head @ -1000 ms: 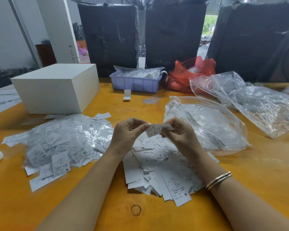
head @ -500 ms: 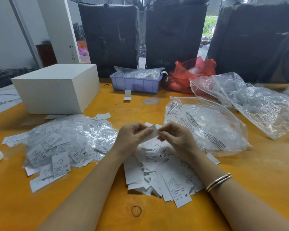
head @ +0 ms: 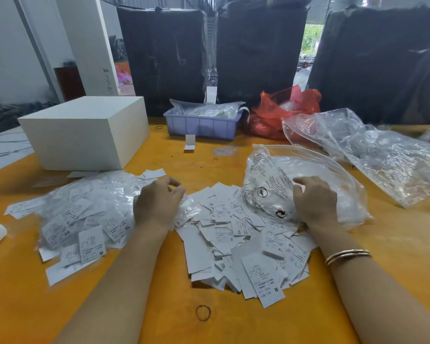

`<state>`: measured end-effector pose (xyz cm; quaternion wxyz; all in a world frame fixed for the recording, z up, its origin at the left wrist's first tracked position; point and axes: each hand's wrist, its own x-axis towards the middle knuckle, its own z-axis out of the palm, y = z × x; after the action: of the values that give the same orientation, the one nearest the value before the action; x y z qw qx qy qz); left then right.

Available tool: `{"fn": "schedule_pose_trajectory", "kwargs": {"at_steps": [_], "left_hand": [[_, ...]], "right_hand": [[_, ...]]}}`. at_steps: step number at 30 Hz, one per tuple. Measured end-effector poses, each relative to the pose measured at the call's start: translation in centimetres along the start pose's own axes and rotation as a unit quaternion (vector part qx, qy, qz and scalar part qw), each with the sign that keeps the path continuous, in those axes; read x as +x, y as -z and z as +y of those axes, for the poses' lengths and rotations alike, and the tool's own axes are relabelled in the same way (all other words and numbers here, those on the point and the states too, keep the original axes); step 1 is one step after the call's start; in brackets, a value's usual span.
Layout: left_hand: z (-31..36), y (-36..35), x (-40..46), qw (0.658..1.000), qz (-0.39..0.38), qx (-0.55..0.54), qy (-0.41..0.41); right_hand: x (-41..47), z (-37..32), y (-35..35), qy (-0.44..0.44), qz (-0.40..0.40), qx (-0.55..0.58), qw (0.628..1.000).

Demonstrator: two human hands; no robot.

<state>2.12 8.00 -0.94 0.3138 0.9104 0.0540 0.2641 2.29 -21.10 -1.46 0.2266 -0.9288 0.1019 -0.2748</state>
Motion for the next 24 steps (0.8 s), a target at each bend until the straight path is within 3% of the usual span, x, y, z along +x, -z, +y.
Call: {"fn": "schedule_pose_trajectory", "kwargs": {"at_steps": [3,7,10,14,17,22,24], "left_hand": [[-0.6,-0.4,0.1,0.996,-0.004,0.093,0.013],[-1.1,-0.7,-0.1,0.989,-0.001,0.147,-0.016],[-0.2,-0.9,-0.3,0.993,0.009,0.09,-0.082],[2.0,-1.5,-1.8,0.979,-0.045,-0.022,-0.197],[2.5,-1.7,-2.3,0.968,-0.061,-0.072,-0.233],[2.7,-1.8,-2.3,0.968,-0.077,-0.138,-0.196],[3.0,-1.6,-2.3,0.96,-0.105,-0.204,-0.159]], "right_hand": [[0.3,0.2,-0.5,-0.02,-0.1,-0.134,0.986],[0.3,-0.1,-0.8,0.004,-0.072,-0.173,0.982],[0.3,-0.1,-0.8,0.002,-0.047,-0.159,0.986],[0.1,0.0,-0.8,-0.01,-0.008,-0.107,0.994],[0.1,0.2,-0.7,-0.005,0.037,-0.062,0.997],[-0.6,-1.0,0.1,0.06,0.169,0.089,0.98],[-1.5,-2.7,0.6,0.137,0.133,0.206,0.96]]}}
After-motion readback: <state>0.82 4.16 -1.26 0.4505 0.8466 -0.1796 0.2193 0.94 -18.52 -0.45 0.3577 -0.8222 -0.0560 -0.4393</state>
